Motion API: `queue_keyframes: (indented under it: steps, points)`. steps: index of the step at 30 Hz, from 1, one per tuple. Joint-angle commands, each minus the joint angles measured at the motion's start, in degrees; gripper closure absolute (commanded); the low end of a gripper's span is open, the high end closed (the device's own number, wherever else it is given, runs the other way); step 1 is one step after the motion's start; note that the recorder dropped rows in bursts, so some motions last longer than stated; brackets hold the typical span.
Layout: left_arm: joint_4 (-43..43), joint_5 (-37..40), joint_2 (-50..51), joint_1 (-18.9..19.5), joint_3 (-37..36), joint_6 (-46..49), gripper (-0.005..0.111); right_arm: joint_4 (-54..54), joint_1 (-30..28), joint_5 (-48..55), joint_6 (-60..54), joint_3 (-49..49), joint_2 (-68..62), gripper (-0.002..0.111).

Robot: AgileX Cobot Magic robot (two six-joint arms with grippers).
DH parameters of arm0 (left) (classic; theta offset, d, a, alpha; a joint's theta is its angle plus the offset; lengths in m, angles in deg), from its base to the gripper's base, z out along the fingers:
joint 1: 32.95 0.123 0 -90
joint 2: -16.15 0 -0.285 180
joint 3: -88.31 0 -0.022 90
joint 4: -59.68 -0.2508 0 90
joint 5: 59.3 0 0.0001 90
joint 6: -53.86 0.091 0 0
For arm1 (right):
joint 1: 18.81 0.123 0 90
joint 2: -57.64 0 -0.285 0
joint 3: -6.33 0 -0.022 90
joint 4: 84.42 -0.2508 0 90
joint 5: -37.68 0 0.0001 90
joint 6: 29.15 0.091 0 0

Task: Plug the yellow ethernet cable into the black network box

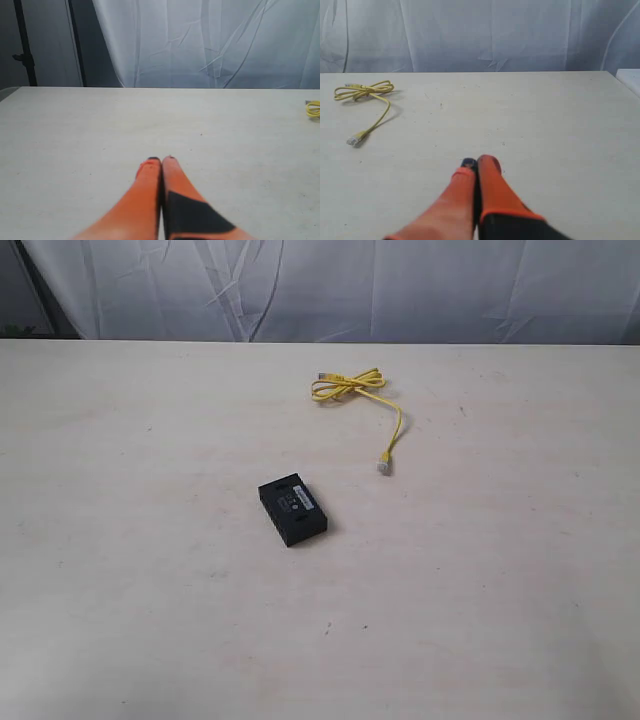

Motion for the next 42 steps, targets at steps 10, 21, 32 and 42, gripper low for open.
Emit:
queue_keyframes:
  steps: [10,21,32,42]
  points:
    - [-0.28,0.0,-0.37,0.2,-0.23,-0.25,0.107,3.13,-0.24,-0.69,0.04,-0.07,0.3,0.108]
    - [16.85,-9.44,-0.37,0.2,-0.23,-0.83,0.107,2.84,-0.24,-0.77,0.04,-0.07,0.3,0.108]
    - [38.48,-31.37,-0.37,0.2,-0.23,-7.41,0.107,3.06,-0.24,-0.67,0.04,-0.07,0.3,0.108]
    - [22.83,-28.25,8.75,0.2,12.56,-7.95,0.107,3.06,-0.24,-0.67,0.04,-0.07,0.3,0.108]
